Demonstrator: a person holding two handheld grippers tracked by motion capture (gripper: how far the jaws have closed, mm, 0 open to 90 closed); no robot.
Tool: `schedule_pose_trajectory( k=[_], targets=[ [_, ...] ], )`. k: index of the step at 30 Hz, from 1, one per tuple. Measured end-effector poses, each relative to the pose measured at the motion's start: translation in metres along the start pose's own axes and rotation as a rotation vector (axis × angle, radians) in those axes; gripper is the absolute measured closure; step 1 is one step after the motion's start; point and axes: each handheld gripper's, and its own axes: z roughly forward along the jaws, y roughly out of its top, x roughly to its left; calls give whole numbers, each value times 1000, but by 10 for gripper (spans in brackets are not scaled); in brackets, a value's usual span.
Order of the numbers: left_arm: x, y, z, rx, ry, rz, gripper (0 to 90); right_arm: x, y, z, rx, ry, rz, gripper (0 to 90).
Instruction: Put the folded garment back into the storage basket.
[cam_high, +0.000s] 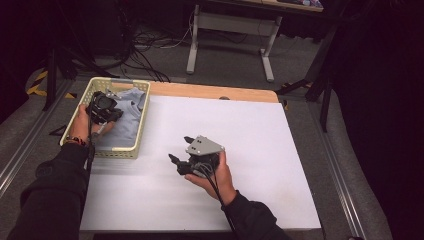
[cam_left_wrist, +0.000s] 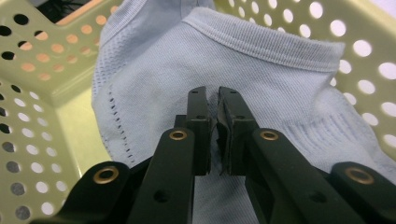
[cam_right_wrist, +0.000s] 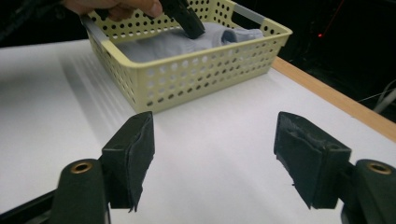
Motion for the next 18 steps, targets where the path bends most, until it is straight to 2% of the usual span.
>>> schedule_pose_trajectory(
  k=[6,7,12,18],
  targets=[
    [-1,0,6,32,-4,4,838,-5,-14,-25,-10,-28,-41,281],
    [-1,0,7,37,6,12,838,-6,-16,-28,-9,-32,-40,280],
    [-3,0,13,79,-6,23,840,-16,-27,-43,0,-68,-50,277],
    [-6,0,21,127,-9,38,842,-24,-35,-54,26,-79,-54,269]
  ],
)
